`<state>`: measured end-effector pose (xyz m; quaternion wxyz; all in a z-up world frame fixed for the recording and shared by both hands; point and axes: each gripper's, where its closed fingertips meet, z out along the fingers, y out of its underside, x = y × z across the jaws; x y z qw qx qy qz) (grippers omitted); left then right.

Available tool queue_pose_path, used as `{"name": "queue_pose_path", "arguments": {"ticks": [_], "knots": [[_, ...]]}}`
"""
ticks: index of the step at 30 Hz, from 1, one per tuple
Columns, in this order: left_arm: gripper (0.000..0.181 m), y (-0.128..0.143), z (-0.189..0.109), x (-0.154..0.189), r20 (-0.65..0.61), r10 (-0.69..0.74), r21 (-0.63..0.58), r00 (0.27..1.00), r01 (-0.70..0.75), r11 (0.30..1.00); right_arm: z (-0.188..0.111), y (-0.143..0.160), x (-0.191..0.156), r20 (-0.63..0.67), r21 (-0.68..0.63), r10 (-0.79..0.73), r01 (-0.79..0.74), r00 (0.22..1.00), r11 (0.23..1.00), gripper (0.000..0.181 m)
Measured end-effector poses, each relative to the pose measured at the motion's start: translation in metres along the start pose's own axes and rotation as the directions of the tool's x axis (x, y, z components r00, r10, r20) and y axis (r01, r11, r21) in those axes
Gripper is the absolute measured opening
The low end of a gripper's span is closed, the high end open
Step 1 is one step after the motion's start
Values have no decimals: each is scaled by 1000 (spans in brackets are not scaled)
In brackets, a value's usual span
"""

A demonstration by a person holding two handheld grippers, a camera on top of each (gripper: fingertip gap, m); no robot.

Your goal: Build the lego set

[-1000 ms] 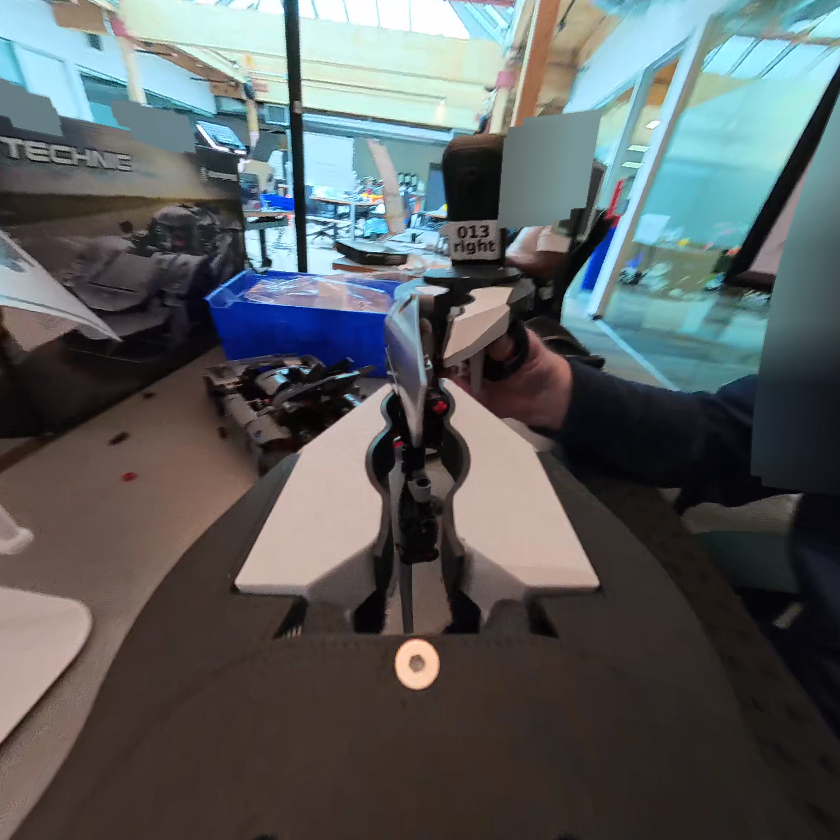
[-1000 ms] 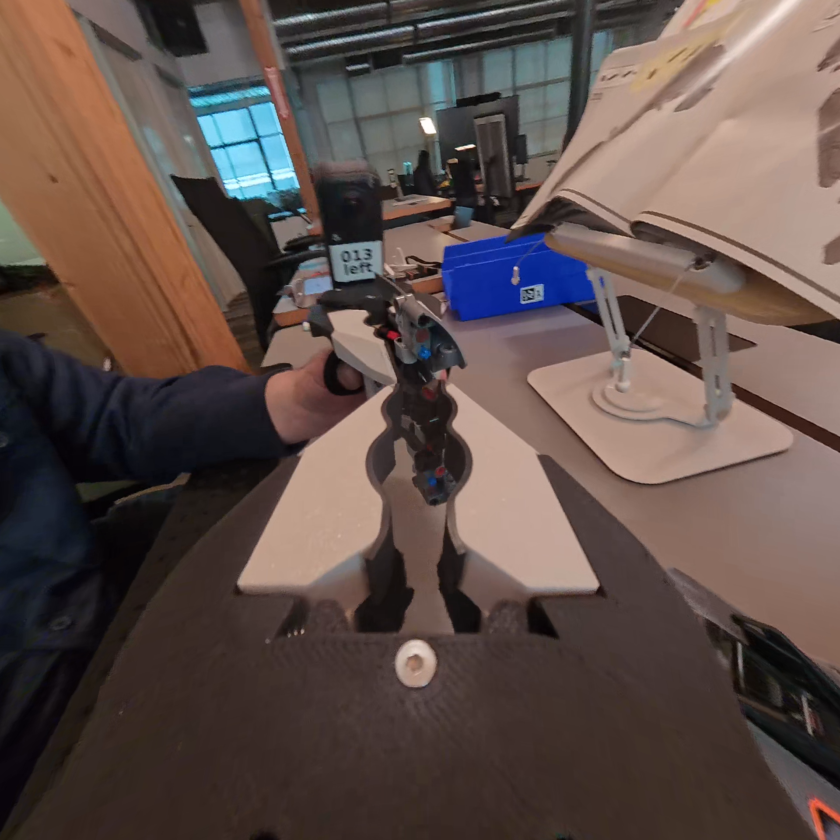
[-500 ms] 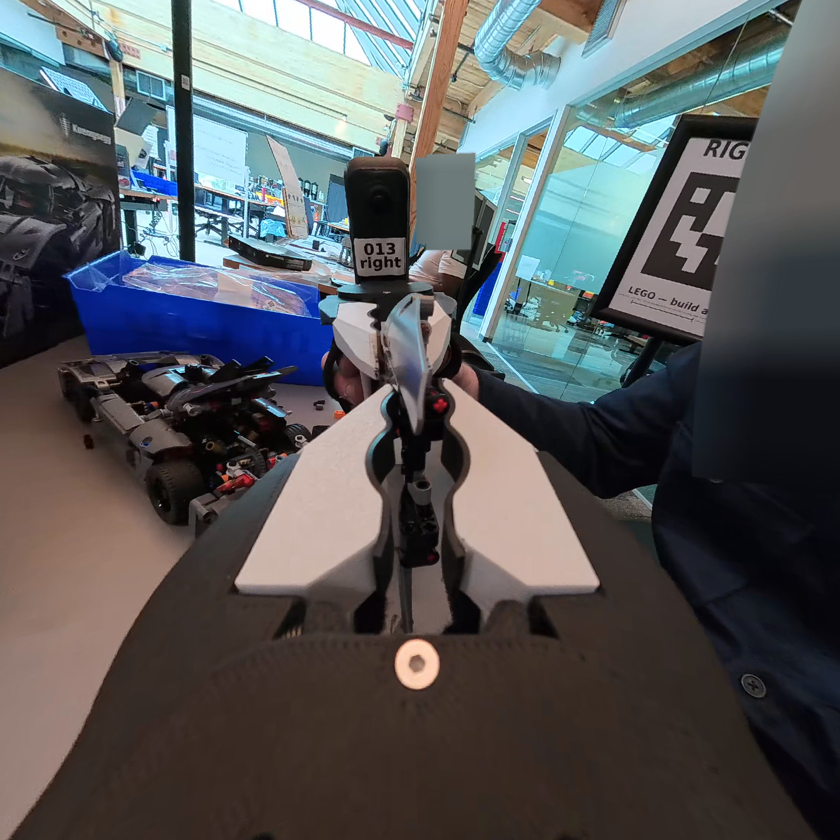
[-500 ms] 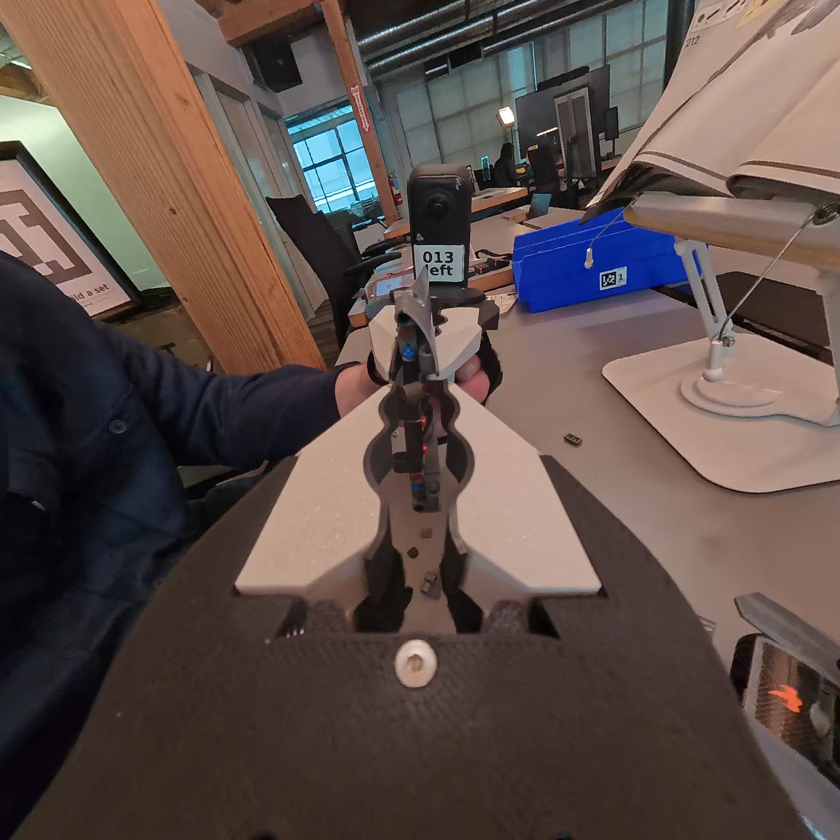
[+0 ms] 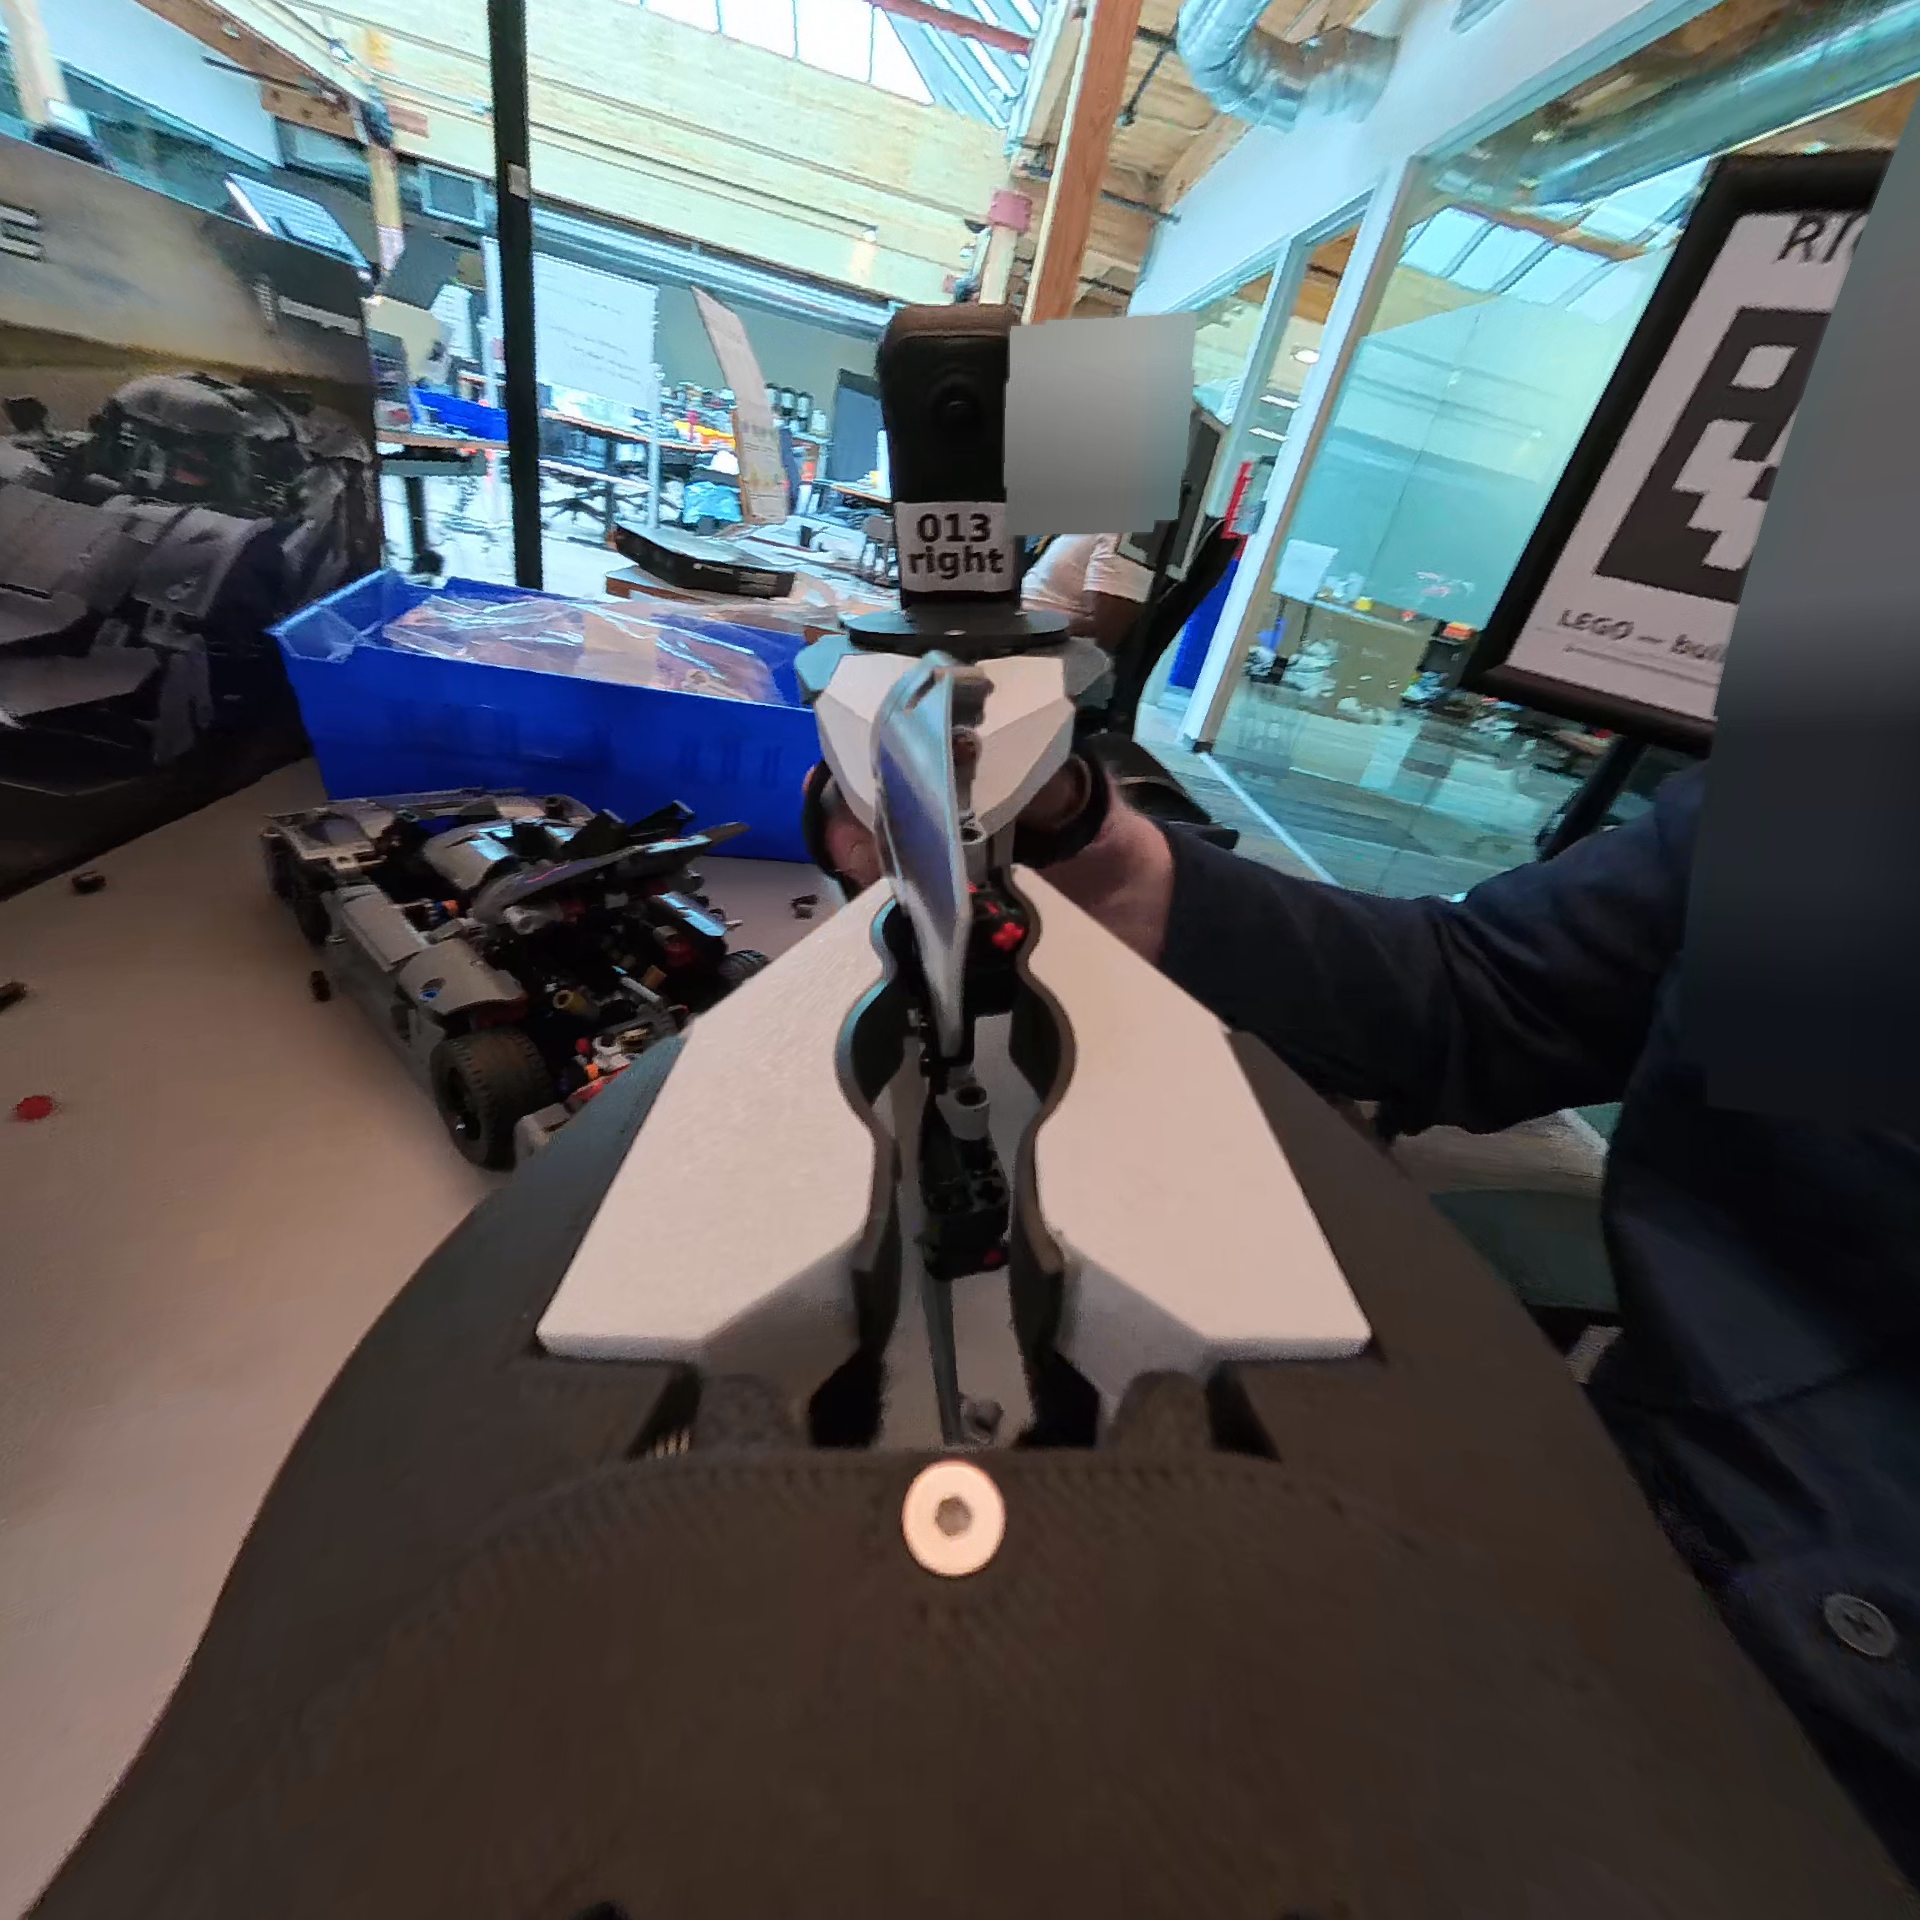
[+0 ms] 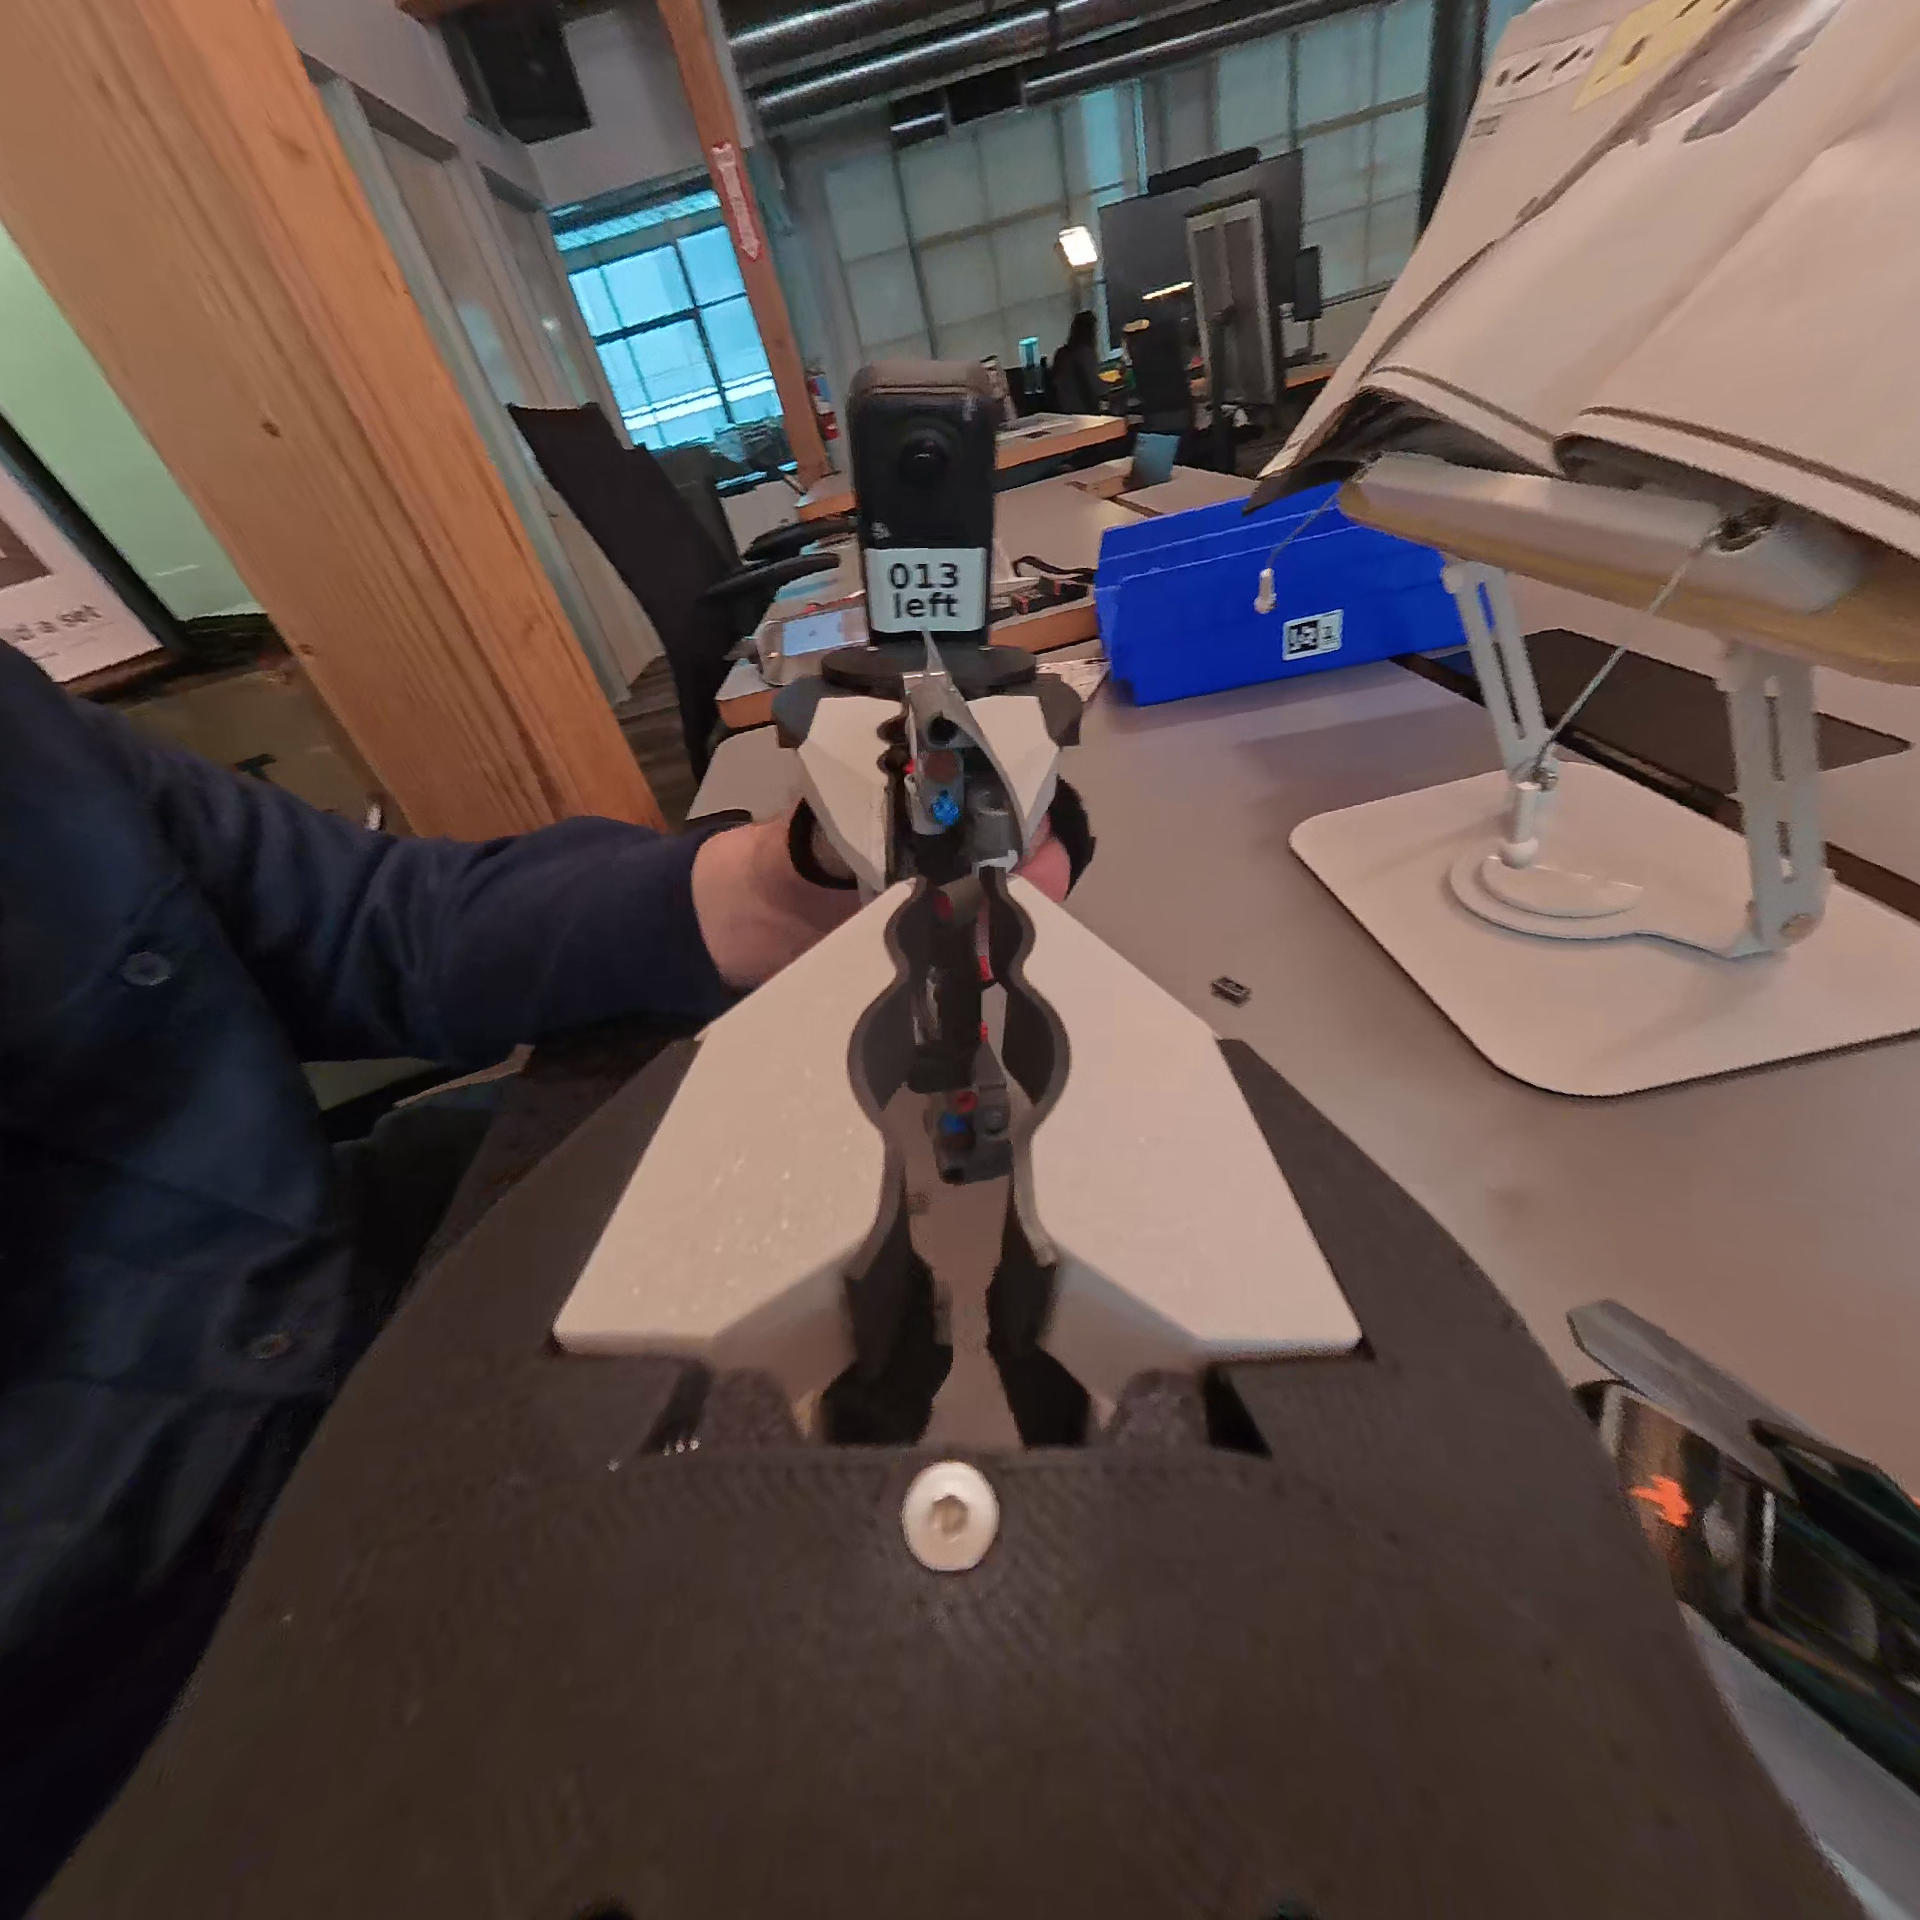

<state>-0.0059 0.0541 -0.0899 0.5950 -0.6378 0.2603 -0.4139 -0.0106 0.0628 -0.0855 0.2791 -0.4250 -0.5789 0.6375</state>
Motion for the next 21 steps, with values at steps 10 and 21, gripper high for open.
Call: {"name": "queue_pose_path", "arguments": {"ticks": [10, 21], "knots": [[12, 7, 1, -36, 337, 246, -154, 909, -205, 967, 1, 2, 38, -403, -94, -173, 147, 899, 985, 4], [12, -5, -3, -10, 71, 11, 33, 997, -13, 999, 1, -3, 10, -66, 43, 40, -37, 997, 998, 12]]}}
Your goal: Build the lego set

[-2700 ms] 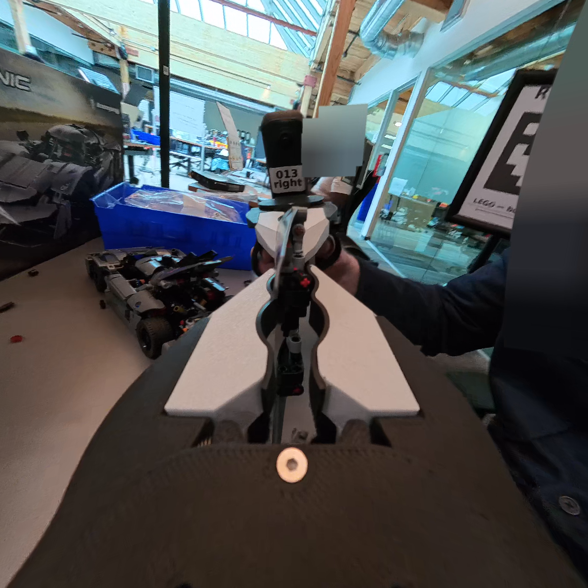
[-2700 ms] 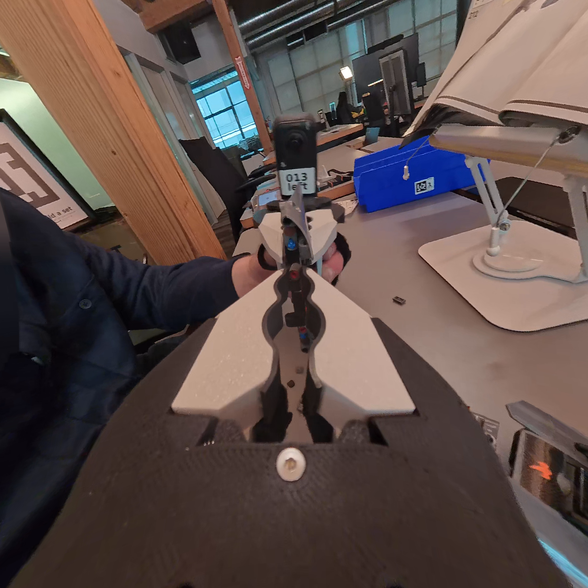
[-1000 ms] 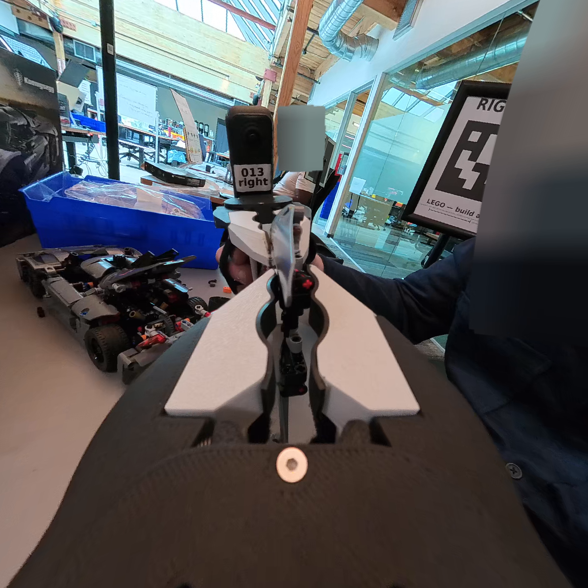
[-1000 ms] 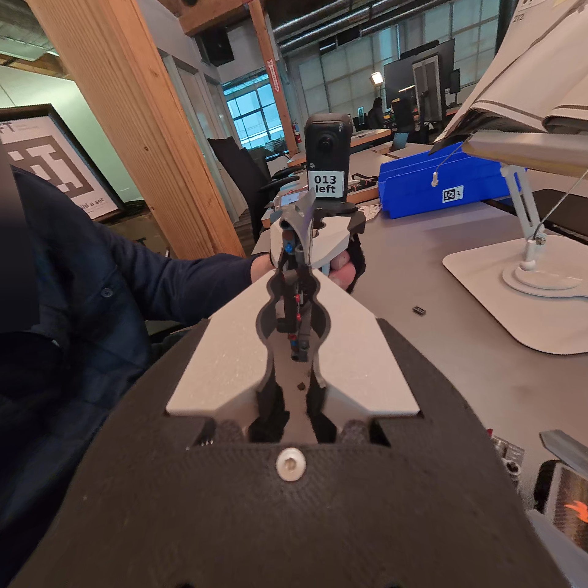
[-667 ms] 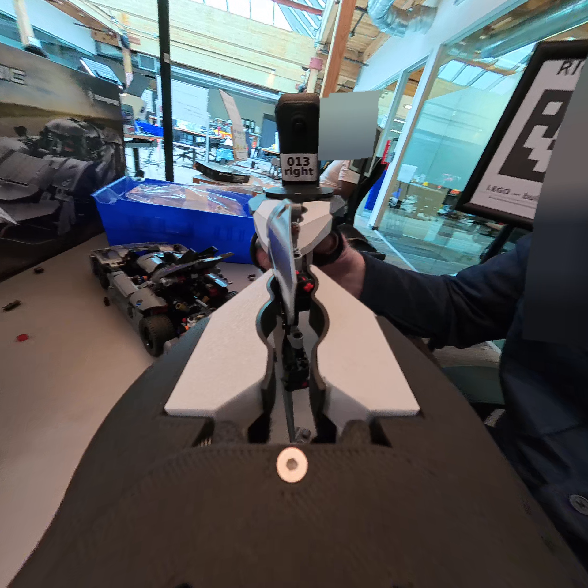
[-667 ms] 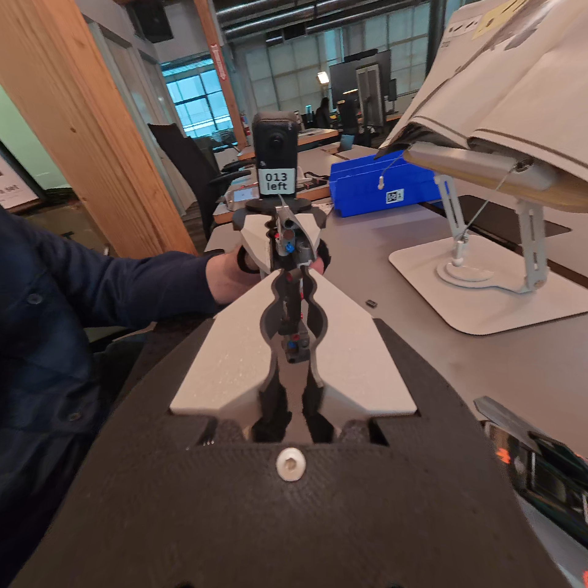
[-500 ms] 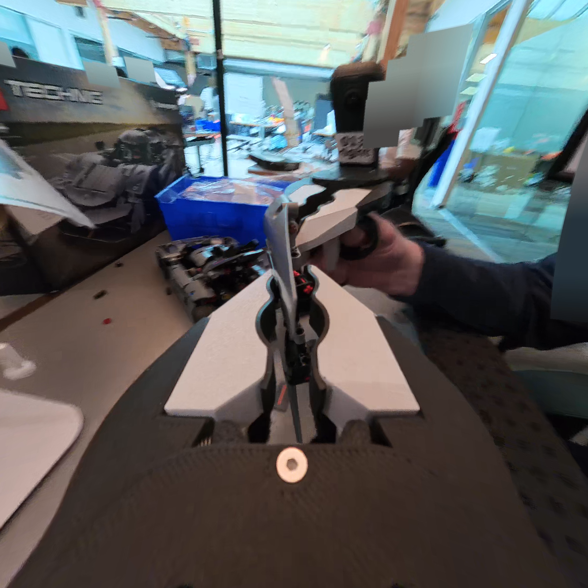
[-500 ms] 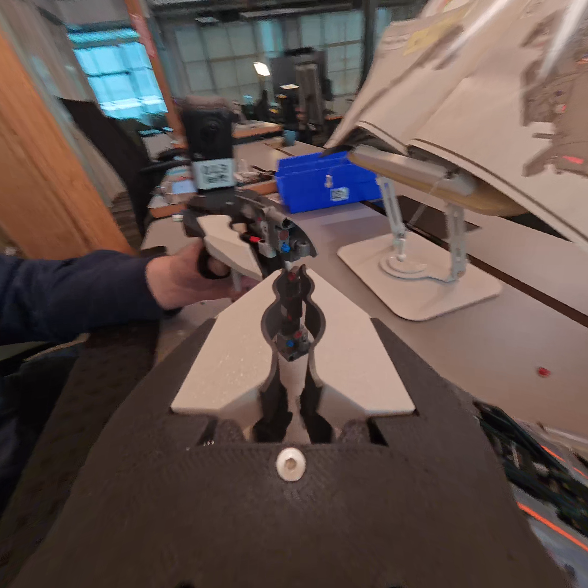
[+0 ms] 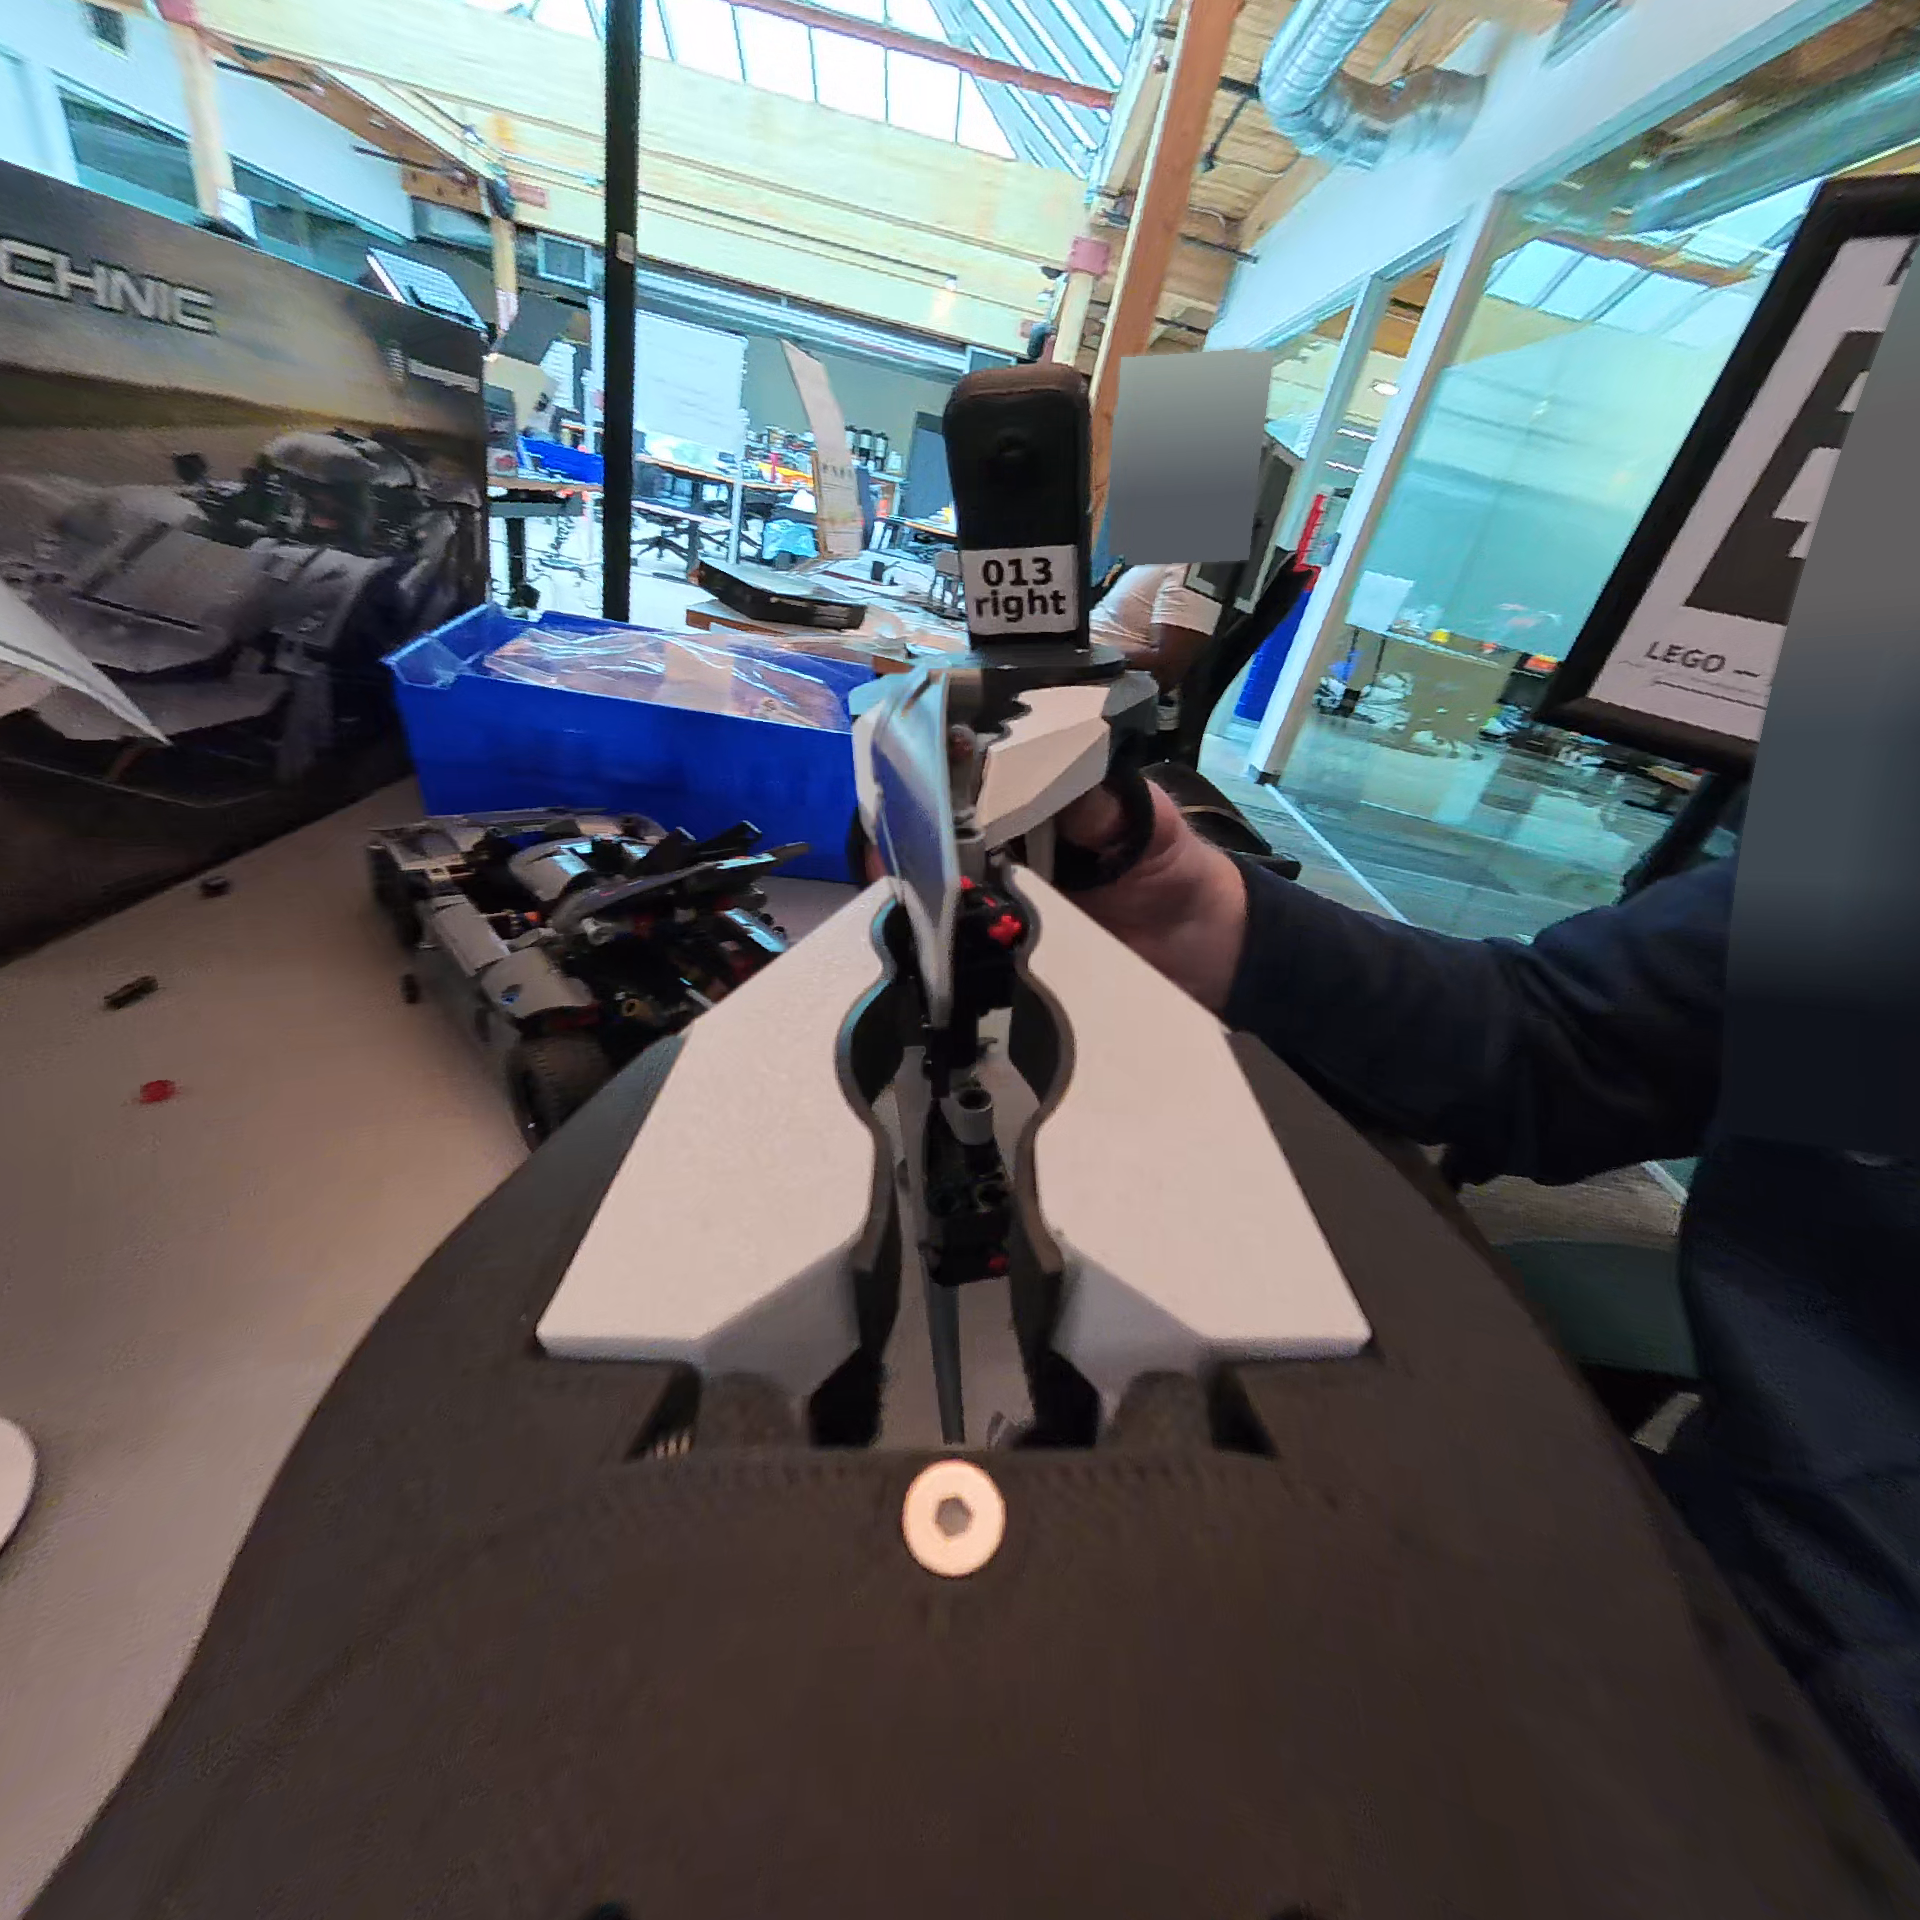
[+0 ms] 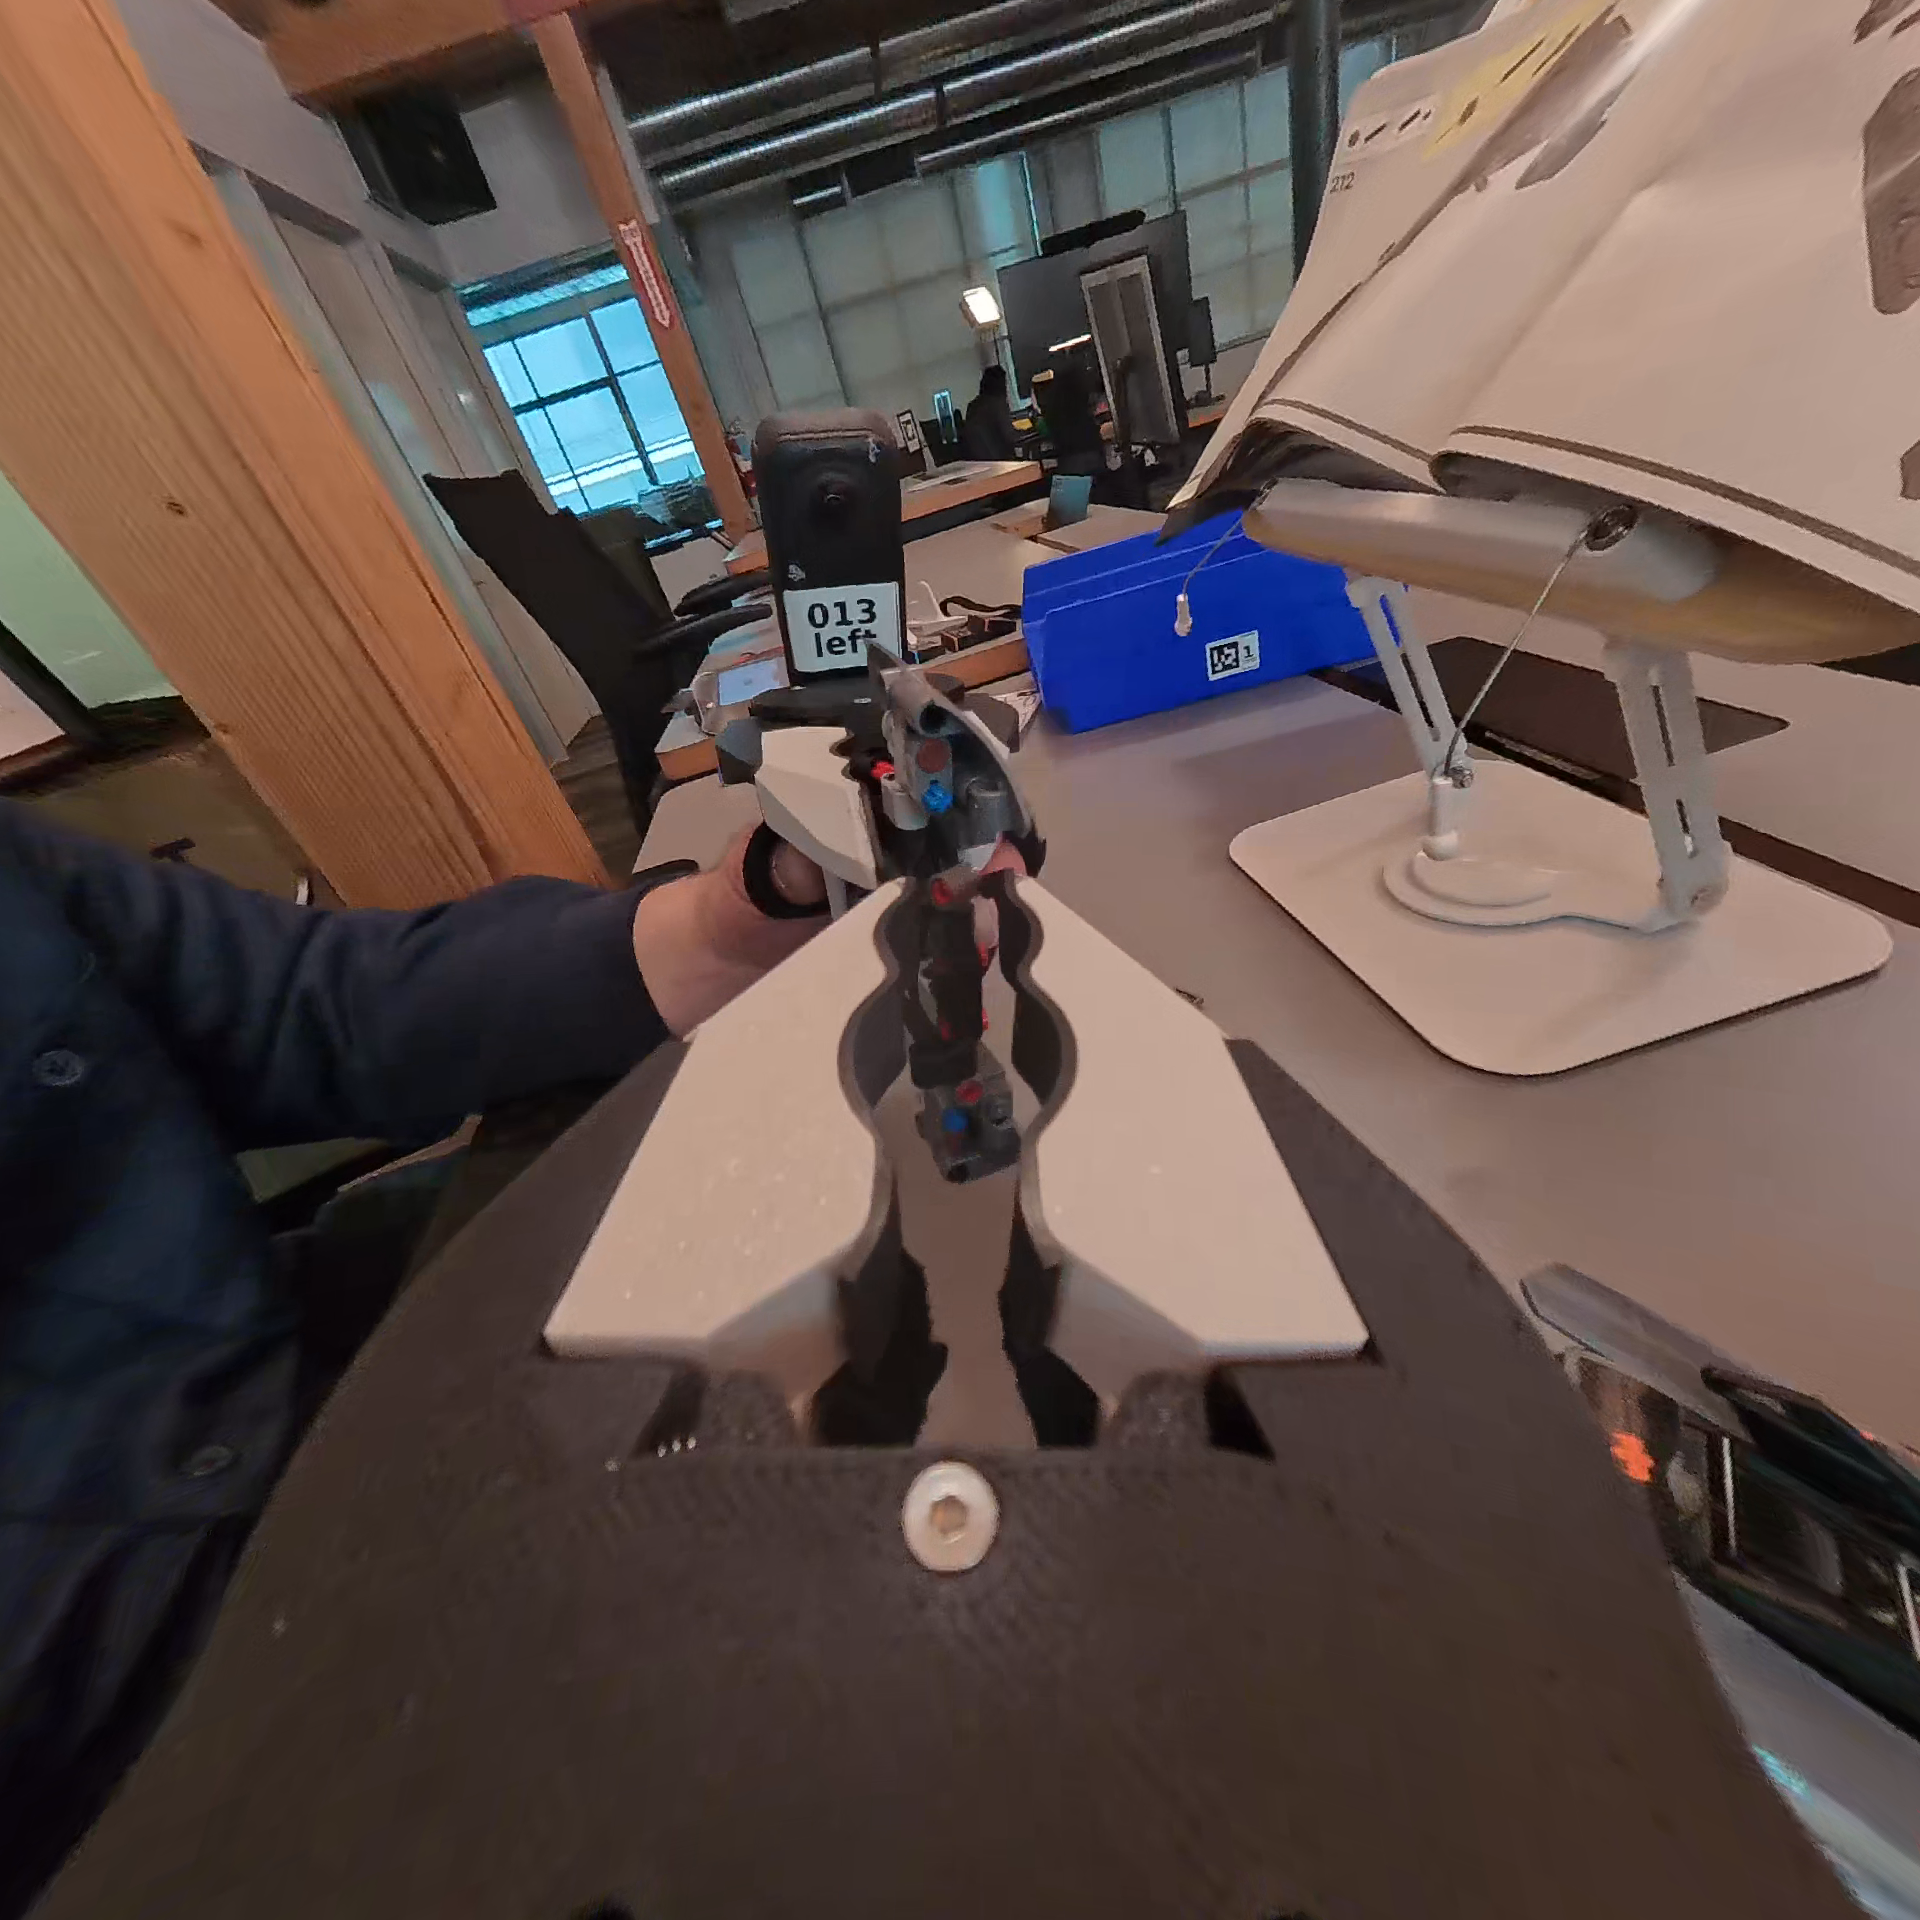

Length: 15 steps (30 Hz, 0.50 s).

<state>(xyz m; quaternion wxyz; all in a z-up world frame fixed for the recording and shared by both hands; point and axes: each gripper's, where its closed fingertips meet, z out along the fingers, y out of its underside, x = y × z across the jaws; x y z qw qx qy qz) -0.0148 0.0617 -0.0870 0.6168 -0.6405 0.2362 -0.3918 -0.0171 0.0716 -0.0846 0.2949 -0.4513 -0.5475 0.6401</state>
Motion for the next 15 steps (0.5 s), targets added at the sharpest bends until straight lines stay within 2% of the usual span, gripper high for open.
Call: {"name": "queue_pose_path", "arguments": {"ticks": [8, 15], "knots": [[12, 3, 4, 17, -105, -19, -24, 994, 17, 1000, 4, 6, -20, 162, -18, 33, -31, 986, 999, 10], [12, 2, 4, 34, -225, -59, -20, 972, 56, 998, -3, 7, -42, 345, -38, 93, -85, 934, 996, 8]]}}
